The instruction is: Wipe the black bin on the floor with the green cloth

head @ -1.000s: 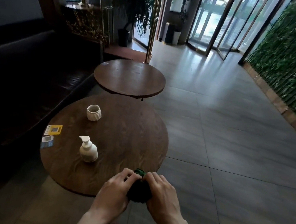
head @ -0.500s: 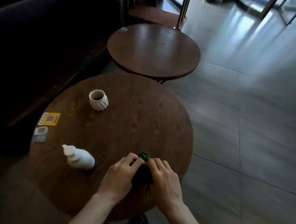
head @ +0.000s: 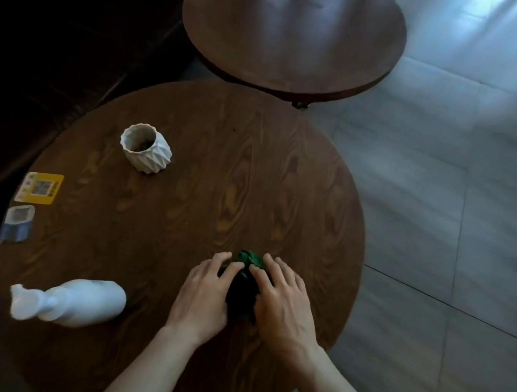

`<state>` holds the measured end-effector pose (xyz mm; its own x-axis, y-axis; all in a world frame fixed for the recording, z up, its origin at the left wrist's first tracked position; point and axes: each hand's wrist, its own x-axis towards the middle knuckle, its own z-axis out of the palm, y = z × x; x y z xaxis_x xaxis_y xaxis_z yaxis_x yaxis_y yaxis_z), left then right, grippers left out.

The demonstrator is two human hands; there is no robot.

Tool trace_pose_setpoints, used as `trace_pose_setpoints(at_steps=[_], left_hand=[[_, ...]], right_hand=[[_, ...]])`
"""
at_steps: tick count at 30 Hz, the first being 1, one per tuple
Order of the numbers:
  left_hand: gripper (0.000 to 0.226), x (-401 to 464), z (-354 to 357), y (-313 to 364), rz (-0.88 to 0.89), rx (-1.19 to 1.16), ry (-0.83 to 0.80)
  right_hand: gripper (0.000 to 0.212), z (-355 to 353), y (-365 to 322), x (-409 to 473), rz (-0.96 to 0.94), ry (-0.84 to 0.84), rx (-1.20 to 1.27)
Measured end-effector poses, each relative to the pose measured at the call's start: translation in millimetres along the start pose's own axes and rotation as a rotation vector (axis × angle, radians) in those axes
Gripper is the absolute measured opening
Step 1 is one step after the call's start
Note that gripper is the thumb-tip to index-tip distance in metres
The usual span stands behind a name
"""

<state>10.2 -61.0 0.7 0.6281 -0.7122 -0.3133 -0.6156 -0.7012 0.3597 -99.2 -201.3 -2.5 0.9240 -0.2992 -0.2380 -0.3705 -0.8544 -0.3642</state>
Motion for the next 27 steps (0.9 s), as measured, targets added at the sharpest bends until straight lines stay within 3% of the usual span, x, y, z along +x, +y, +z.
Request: trace_pose_setpoints(at_steps=[3, 9, 17, 27], left_hand=[[0.083, 6.7, 7.1, -8.4, 0.019, 0.075, -0.058], [0.097, 10.8, 27.7, -17.8, 0.059, 0.089, -0.171], [0.094, 5.1, 25.8, -26.7, 0.011, 0.116, -0.128], [0.085, -22.8, -30.6, -27.0, 0.012, 0.165, -0.067]], right_hand=[[0.073, 15.6, 15.9, 6.2, -0.018, -0.087, 0.023], [0.076, 32.8, 35.6, -0.9, -0.021, -0.15, -0.017], [0.082, 39.6, 41.5, -9.5, 0.012, -0.103, -0.043], [0.079, 10.7, 19.4, -36.3, 0.134, -0.055, -0.057]])
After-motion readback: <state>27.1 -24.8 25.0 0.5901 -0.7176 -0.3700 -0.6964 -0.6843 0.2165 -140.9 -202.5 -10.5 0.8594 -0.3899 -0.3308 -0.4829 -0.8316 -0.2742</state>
